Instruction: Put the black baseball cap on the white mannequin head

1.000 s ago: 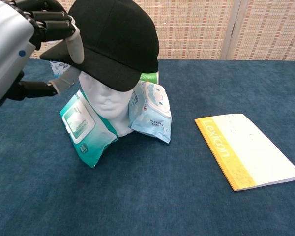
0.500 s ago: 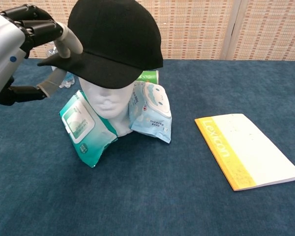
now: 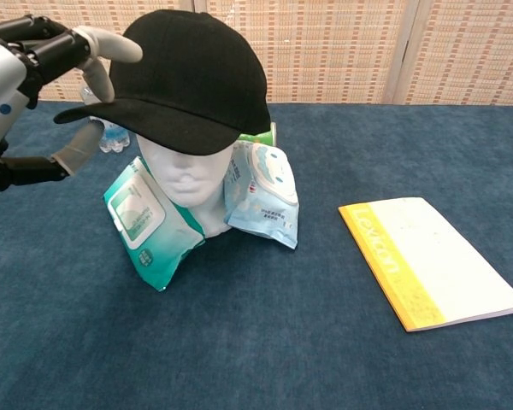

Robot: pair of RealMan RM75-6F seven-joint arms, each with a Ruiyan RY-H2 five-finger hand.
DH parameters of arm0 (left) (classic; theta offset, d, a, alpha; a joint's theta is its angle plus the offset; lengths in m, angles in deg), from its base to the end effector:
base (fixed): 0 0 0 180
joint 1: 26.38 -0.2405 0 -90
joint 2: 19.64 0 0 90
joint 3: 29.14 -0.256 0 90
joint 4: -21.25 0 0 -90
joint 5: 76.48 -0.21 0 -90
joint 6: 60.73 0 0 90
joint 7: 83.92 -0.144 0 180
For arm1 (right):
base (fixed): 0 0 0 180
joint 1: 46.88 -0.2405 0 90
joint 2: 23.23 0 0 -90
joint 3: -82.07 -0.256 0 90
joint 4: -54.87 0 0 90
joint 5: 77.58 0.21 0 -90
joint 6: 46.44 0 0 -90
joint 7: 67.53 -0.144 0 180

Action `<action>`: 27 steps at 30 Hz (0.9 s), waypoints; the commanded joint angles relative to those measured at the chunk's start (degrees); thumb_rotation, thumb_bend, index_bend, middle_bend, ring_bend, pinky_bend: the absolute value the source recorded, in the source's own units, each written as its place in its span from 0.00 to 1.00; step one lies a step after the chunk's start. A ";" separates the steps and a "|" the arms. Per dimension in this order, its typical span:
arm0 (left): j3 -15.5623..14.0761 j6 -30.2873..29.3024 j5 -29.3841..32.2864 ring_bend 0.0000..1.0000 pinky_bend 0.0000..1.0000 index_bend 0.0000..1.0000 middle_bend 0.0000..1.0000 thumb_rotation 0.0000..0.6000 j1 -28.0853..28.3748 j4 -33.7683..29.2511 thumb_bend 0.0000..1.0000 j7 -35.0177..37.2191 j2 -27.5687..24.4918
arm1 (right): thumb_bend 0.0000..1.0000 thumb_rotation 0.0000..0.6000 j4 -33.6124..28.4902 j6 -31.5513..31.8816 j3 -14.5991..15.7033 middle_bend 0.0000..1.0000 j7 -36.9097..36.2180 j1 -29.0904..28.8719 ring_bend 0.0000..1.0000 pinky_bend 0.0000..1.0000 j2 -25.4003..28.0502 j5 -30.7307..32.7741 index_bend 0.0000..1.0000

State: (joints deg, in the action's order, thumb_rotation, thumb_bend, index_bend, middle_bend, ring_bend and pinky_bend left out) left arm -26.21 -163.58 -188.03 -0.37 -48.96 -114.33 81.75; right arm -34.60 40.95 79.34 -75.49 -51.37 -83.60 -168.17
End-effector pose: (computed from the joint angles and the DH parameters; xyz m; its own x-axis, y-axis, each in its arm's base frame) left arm -0.1430 0.2254 0.0131 0.2955 -0.5863 0.7542 0.6108 -0.4911 -0.6211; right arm -0.3135 -0.1791 0.1852 0.3771 0.0303 0.9257 -0.9220 -0.0825 0.3783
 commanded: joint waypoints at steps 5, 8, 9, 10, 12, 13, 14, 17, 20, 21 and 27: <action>-0.30 0.38 0.41 0.29 0.59 0.10 0.35 1.00 -1.31 -1.24 0.12 0.29 -0.84 | 0.00 1.00 -0.05 -0.01 0.01 0.18 0.15 0.00 0.12 0.46 -0.02 -0.01 0.04; -0.35 0.91 1.31 0.27 0.58 0.06 0.32 1.00 -2.26 -2.28 0.07 -0.19 -1.61 | 0.00 1.00 -0.08 -0.01 0.00 0.18 0.13 0.00 0.12 0.46 -0.01 0.02 0.04; -0.34 1.03 1.59 0.26 0.57 0.06 0.31 1.00 -2.56 -2.54 0.07 -0.36 -1.88 | 0.00 1.00 -0.08 -0.01 0.00 0.18 0.12 0.01 0.12 0.46 0.00 0.02 0.04; -0.28 1.18 2.01 0.26 0.57 0.05 0.30 1.00 -2.96 -2.83 0.07 -0.60 -2.24 | 0.00 1.00 -0.09 0.00 -0.01 0.18 0.13 0.02 0.12 0.46 0.01 0.05 0.04; -0.07 1.37 2.70 0.25 0.56 0.05 0.29 1.00 -3.56 -3.07 0.07 -1.08 -2.79 | 0.00 1.00 -0.10 0.01 -0.02 0.18 0.21 0.02 0.12 0.46 -0.01 0.07 0.04; 0.11 1.52 3.27 0.24 0.56 0.05 0.28 1.00 -3.99 -3.21 0.07 -1.47 -3.17 | 0.00 1.00 -0.10 -0.01 -0.02 0.18 0.28 0.02 0.12 0.46 -0.03 0.08 0.04; 0.23 1.72 3.79 0.24 0.55 0.06 0.28 1.00 -4.35 -3.34 0.07 -1.88 -3.48 | 0.00 1.00 -0.11 -0.05 -0.01 0.18 0.33 0.01 0.12 0.46 -0.04 0.08 0.04; 0.78 2.07 5.54 0.24 0.55 0.09 0.27 1.00 -5.55 -3.73 0.07 -2.94 -4.44 | 0.00 1.00 -0.19 -0.05 0.01 0.18 0.56 0.01 0.12 0.46 -0.08 0.05 0.04; 1.58 2.16 7.91 0.24 0.55 0.13 0.27 1.00 -6.80 -4.12 0.07 -2.44 -5.18 | 0.00 1.00 -0.25 -0.16 0.01 0.18 0.88 -0.03 0.12 0.46 -0.17 0.11 0.04; 1.86 2.33 8.79 0.24 0.55 0.14 0.27 1.00 -7.17 -4.28 0.07 -2.29 -5.42 | 0.00 1.00 -0.28 -0.21 0.00 0.18 1.01 -0.06 0.12 0.46 -0.21 0.13 0.04; 3.50 2.80 13.02 0.30 0.55 0.22 0.39 1.00 -8.99 -5.27 0.07 -0.16 -7.49 | 0.00 1.00 -0.50 -0.64 -0.02 0.18 2.05 -0.22 0.12 0.46 -0.48 0.36 0.04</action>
State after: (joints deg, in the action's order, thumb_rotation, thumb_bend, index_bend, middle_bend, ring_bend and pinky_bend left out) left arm -23.12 -160.98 -175.69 -8.84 -53.82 -115.03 74.83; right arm -35.06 40.37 79.32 -73.50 -51.57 -84.04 -167.84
